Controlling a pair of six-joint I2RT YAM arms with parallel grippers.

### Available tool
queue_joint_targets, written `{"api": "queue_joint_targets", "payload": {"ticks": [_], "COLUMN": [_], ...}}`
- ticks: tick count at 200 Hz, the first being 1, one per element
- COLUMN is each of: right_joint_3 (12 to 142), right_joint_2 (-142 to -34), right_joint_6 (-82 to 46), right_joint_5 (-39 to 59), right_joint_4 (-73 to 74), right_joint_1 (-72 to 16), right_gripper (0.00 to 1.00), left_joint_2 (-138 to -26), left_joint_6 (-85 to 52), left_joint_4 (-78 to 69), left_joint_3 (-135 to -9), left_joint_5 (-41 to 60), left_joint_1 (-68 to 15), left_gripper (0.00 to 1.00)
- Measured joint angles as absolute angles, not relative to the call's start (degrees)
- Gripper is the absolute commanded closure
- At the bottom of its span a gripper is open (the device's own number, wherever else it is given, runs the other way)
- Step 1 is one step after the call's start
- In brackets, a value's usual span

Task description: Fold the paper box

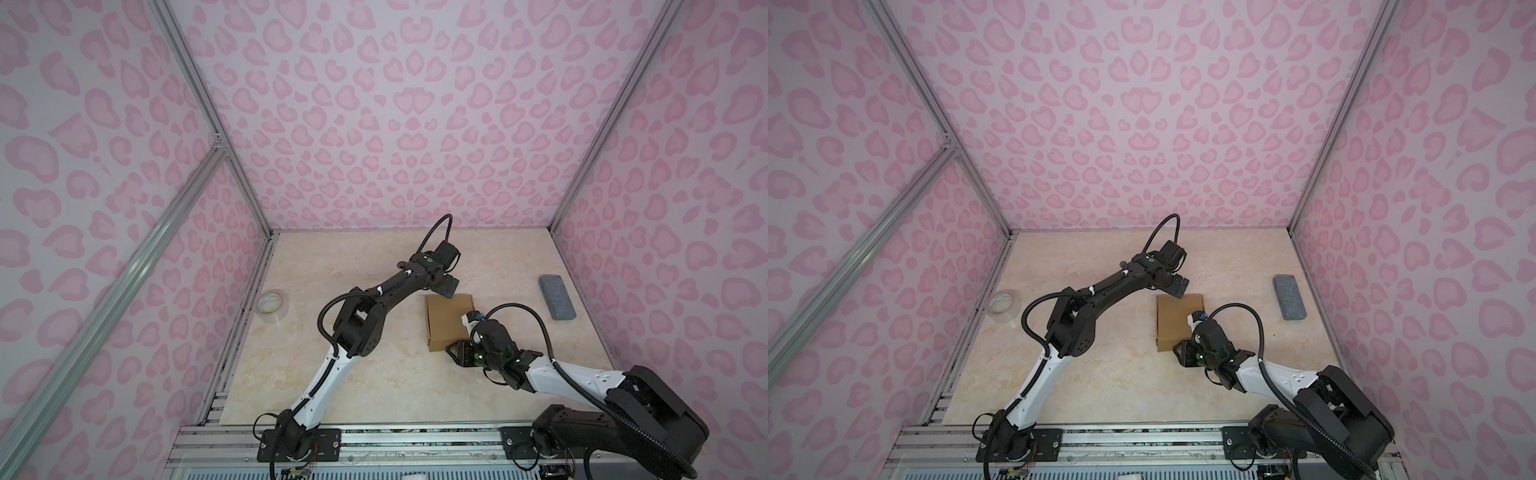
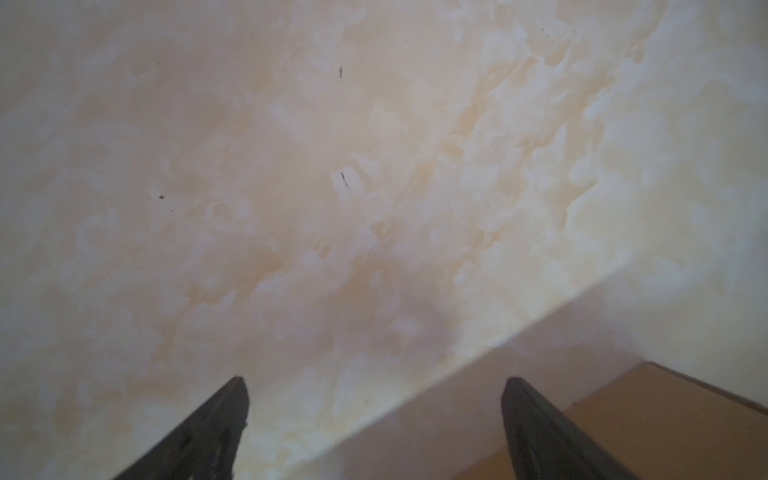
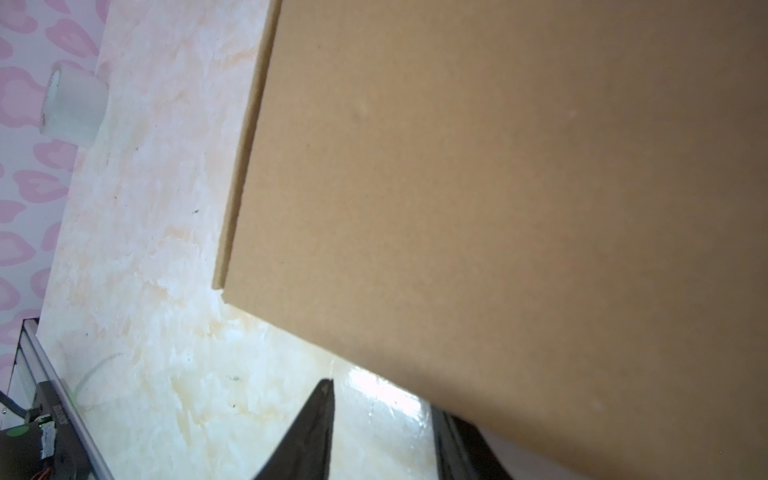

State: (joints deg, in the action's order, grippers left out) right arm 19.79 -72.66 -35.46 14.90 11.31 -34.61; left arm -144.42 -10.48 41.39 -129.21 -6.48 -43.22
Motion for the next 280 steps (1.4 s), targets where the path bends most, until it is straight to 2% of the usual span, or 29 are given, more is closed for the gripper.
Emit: {"api": "queue_joint_targets", "payload": {"ticks": [71, 92, 150, 234, 280], "right_joint_3": [19.8, 19.6, 17.2, 17.0, 18.3], "right_joint_2": [-71.6, -66.7, -43.7, -32.1, -35.7], "right_joint_6": [-34.9, -35.0, -39.0, -47.7, -50.6], "right_joint_5": [12.4, 11.6, 4.5, 1.0, -3.0], "right_joint_4": [11.5, 8.9, -4.3, -24.9, -31.6], "right_joint_1": [-34.5, -34.5, -34.5, -34.5, -32.8], "right_gripper": [0.58, 0.58, 0.6, 0.61, 0.62], "left_joint_2": [-144.4, -144.4, -144.4, -144.3, -141.4], "left_joint_6": [-10.5, -10.6, -10.0, -9.9, -11.1], "left_joint_4": [39.9, 39.0, 43.9, 44.4, 44.0], "left_joint_3": [-128.4, -127.9, -126.9, -126.3, -121.9], "left_joint_5": [-6.2, -6.3, -5.5, -5.5, -4.8], "left_joint_1": [-43.2, -43.2, -43.6, -43.5, -43.5], "left_gripper": [0.02, 0.02, 0.02, 0.02, 0.02]}}
